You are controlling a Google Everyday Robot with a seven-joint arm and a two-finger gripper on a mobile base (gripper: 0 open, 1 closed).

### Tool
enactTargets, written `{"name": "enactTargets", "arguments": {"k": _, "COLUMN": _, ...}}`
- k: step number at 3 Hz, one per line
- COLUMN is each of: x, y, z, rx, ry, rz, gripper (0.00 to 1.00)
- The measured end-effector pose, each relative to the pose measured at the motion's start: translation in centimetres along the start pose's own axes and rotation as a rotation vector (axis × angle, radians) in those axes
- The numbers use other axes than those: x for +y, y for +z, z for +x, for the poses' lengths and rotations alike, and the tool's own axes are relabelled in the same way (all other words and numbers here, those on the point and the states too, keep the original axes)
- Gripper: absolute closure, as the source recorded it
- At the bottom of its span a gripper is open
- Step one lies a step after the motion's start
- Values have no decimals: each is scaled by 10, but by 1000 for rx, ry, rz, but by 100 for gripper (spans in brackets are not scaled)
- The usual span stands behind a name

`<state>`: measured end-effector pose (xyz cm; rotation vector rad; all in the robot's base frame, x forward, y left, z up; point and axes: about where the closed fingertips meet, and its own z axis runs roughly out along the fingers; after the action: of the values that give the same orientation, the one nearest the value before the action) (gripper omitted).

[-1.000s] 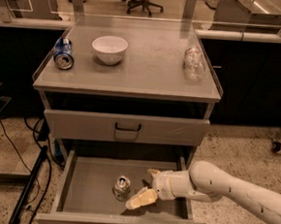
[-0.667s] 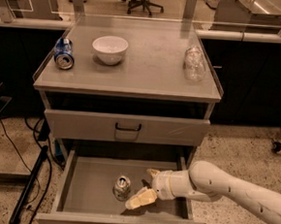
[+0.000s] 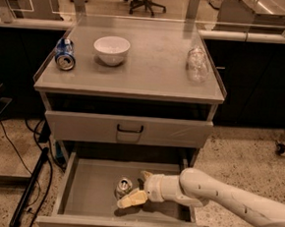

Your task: Pick 7up can from middle drawer and place on counter

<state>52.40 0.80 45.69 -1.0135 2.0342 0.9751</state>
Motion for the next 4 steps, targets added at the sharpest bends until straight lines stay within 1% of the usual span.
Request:
{"name": "enactTargets", "arguments": {"k": 1, "x": -1, "y": 1, "z": 0, "rx": -2, "ry": 1, "rz": 1, "gripper": 0}}
{"name": "enactTargets", "arguments": {"k": 2, "x": -4, "y": 11, "z": 1, "rx": -19, "ry": 9, "rz": 11, "gripper": 0}}
{"name": "enactTargets", "arguments": {"k": 4, "x": -21, "y": 38, "z": -11, "rx": -63, "ry": -10, "rz": 38, "gripper": 0}}
